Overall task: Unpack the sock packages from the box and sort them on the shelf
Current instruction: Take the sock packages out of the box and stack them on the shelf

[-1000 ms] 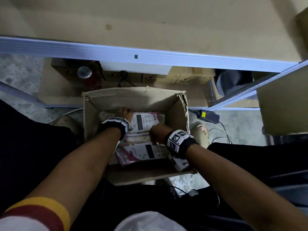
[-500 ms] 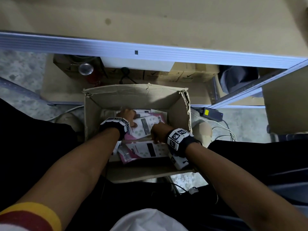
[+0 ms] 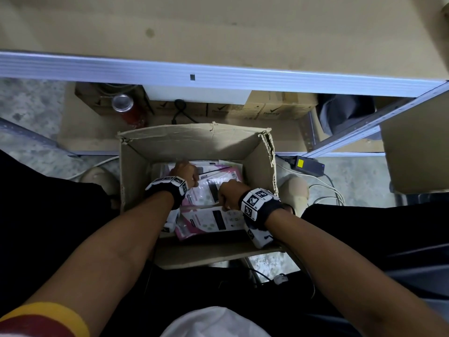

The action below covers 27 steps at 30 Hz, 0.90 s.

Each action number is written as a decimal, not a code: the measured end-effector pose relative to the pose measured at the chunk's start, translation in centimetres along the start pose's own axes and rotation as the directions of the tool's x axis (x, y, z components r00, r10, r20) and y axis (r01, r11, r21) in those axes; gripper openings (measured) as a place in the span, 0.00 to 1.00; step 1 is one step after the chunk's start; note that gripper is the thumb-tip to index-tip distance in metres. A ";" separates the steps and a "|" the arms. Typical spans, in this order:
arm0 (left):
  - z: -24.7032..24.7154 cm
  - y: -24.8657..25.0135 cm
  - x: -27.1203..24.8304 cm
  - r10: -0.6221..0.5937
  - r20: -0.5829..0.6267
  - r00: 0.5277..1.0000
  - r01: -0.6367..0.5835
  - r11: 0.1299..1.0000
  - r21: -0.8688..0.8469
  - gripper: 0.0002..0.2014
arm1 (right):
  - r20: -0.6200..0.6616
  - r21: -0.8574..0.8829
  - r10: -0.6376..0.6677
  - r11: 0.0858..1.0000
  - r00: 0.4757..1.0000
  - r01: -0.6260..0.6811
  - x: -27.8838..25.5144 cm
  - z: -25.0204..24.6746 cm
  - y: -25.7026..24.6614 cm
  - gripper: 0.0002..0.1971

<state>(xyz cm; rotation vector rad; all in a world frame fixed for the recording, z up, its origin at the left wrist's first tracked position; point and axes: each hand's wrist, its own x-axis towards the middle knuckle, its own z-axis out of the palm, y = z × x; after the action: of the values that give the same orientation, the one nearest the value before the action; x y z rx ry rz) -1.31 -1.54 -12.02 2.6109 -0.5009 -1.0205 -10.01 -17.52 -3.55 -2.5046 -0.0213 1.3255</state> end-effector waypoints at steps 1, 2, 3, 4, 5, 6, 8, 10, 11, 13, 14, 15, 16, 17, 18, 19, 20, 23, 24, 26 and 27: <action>-0.1 0.0 -0.1 0.005 -0.003 1.000 -0.005 1.000 -0.010 0.08 | -0.002 0.001 0.000 1.000 1.000 0.000 0.0 0.0 0.0 0.11; -0.1 -0.1 -0.1 0.002 0.003 1.000 -0.002 1.000 -0.017 0.08 | -0.004 0.001 0.001 1.000 1.000 -0.001 0.0 0.0 -0.1 0.11; -0.2 -0.2 -0.3 -0.008 0.010 1.000 0.009 1.000 -0.028 0.07 | -0.004 0.000 0.001 1.000 1.000 -0.001 0.0 0.0 -0.1 0.11; -0.4 -0.3 -0.4 -0.018 0.013 1.000 0.019 0.999 -0.039 0.06 | -0.007 -0.005 -0.001 1.000 1.000 0.001 -0.1 0.0 -0.1 0.11; -0.6 -0.3 -0.5 -0.022 0.015 1.000 0.023 0.999 -0.048 0.06 | -0.012 -0.014 -0.005 1.000 1.000 0.005 -0.2 -0.1 -0.1 0.11; -0.9 -0.3 -0.5 -0.022 0.020 1.000 0.023 0.998 -0.059 0.05 | -0.021 -0.021 -0.011 1.000 1.000 0.011 -0.2 -0.1 -0.1 0.11; -1.8 0.1 -0.9 -0.030 0.040 0.999 0.034 0.995 -0.093 0.06 | -0.038 -0.028 -0.020 0.999 0.999 0.019 -0.4 -0.3 -0.2 0.11; -2.8 0.6 -1.3 -0.029 0.055 0.998 0.035 0.993 -0.112 0.10 | -0.049 -0.042 -0.027 0.999 0.998 0.025 -0.8 -0.6 -0.4 0.12; -3.4 0.9 -1.5 -0.021 0.057 0.998 0.028 0.991 -0.128 0.13 | -0.055 -0.047 -0.035 0.998 0.998 0.032 -1.0 -0.8 -0.6 0.12; -4.8 1.6 -2.1 0.008 0.070 0.998 0.002 0.989 -0.145 0.14 | -0.078 -0.068 -0.060 0.996 0.995 0.055 -1.6 -1.4 -0.9 0.13; -5.5 2.0 -2.5 0.025 0.081 0.996 -0.014 0.991 -0.137 0.13 | -0.090 -0.084 -0.074 0.994 0.993 0.067 -2.0 -1.9 -1.1 0.13; -6.3 2.3 -2.9 0.041 0.085 0.996 -0.031 0.992 -0.125 0.11 | -0.102 -0.105 -0.084 0.992 0.991 0.073 -2.5 -2.4 -1.4 0.12; -7.2 2.8 -3.4 0.055 0.079 0.995 -0.046 0.993 -0.113 0.09 | -0.121 -0.130 -0.090 0.989 0.989 0.074 -3.1 -3.0 -1.7 0.11; -8.0 3.2 -3.9 0.069 0.065 0.996 -0.062 0.993 -0.098 0.07 | -0.147 -0.157 -0.096 0.985 0.985 0.073 -3.7 -3.6 -1.9 0.10; -8.9 3.7 -4.5 0.084 0.053 0.995 -0.080 0.994 -0.076 0.06 | -0.178 -0.168 -0.099 0.983 0.979 0.069 -4.3 -4.3 -2.1 0.09; -9.9 4.3 -5.2 0.103 0.041 0.994 -0.101 0.994 -0.049 0.05 | -0.210 -0.157 -0.100 0.985 0.973 0.067 -4.9 -5.1 -2.3 0.09; -10.9 4.8 -5.9 0.123 0.030 0.992 -0.123 0.992 -0.019 0.05 | -0.234 -0.148 -0.104 0.986 0.967 0.070 -5.5 -5.9 -2.5 0.09; -14.6 6.4 -8.6 0.197 -0.007 0.980 -0.197 0.979 0.059 0.06 | -0.307 -0.184 -0.150 0.978 0.940 0.096 -7.8 -8.2 -2.9 0.09; -16.0 7.0 -9.7 0.223 -0.018 0.975 -0.221 0.973 0.073 0.08 | -0.341 -0.198 -0.163 0.975 0.926 0.098 -8.7 -9.0 -3.1 0.08; -18.9 8.2 -12.2 0.270 -0.030 0.962 -0.267 0.960 0.080 0.09 | -0.395 -0.234 -0.200 0.966 0.897 0.113 -10.8 -10.7 -3.7 0.07; -20.4 8.7 -13.5 0.287 -0.036 0.957 -0.284 0.955 0.083 0.08 | -0.417 -0.263 -0.222 0.958 0.881 0.117 -12.0 -11.5 -4.1 0.05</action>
<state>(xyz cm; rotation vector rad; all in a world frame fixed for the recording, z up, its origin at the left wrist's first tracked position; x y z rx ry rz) 1.72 -0.77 13.81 2.5221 -0.8919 -0.8576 -7.00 -18.50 13.26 -2.8649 -0.3059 0.6918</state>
